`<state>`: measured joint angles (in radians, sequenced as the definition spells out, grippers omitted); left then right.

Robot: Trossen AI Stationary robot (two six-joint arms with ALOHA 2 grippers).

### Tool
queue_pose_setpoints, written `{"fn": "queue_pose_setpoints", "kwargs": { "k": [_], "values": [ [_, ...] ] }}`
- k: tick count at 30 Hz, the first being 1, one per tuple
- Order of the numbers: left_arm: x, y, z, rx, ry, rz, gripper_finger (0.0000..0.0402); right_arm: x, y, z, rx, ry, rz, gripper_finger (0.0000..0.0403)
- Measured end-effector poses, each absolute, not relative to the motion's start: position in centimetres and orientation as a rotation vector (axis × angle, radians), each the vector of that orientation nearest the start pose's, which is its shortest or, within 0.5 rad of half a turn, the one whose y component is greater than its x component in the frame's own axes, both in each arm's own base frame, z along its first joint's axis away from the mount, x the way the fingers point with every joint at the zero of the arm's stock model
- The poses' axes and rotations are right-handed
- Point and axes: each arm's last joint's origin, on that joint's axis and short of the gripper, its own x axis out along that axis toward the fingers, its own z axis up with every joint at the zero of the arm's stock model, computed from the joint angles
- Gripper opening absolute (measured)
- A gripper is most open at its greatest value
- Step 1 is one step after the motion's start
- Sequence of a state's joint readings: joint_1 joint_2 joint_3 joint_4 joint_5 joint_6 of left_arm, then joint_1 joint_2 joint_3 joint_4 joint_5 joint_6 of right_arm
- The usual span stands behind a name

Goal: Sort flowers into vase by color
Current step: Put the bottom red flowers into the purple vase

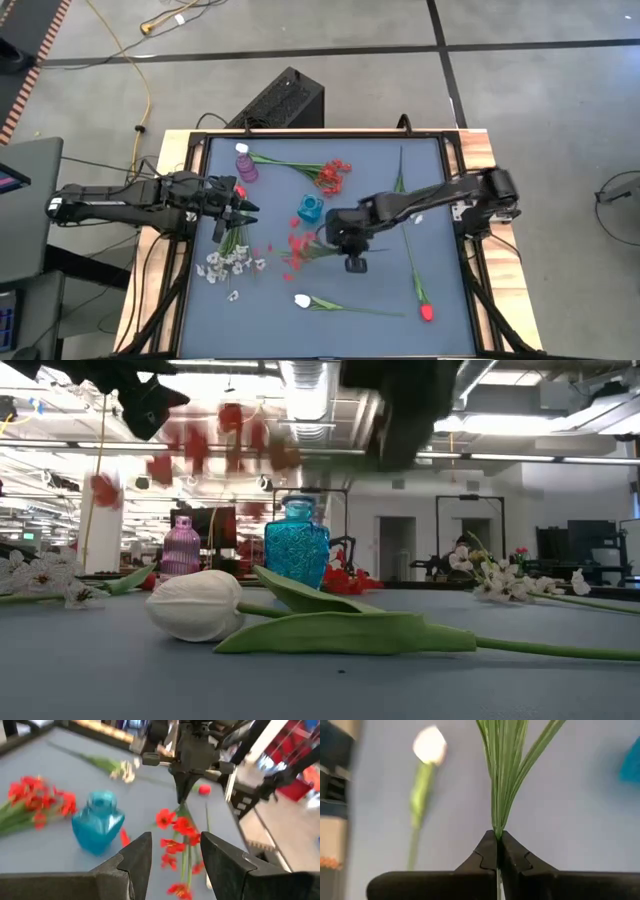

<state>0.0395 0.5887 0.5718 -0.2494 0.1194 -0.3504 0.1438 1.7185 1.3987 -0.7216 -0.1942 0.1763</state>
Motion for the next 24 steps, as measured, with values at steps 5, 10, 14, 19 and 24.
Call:
{"fn": "queue_pose_setpoints", "kwargs": {
  "k": [5,10,14,19,24],
  "values": [
    [14.1,0.3,28.7,-0.361,0.202,-0.014,0.0158,32.2,4.1,32.2,0.239,0.88,0.209,0.0026],
    [14.1,0.5,28.8,-0.36,0.182,0.067,0.0158,29.6,2.8,37.0,0.209,0.623,0.193,0.0029],
    [14.3,0.7,28.9,-0.375,0.15,0.125,0.0158,29.5,2.1,40.1,0.094,0.343,0.198,0.0029],
    [15.5,0.8,29.9,-0.399,0.029,0.125,0.0158,31.1,0.7,42.1,0.007,0.067,0.162,0.0029],
    [17.1,0.9,31.4,-0.367,-0.16,0.079,0.0158,34.5,-1.7,40.4,0.076,0.003,0.093,0.003]
  ]
}}
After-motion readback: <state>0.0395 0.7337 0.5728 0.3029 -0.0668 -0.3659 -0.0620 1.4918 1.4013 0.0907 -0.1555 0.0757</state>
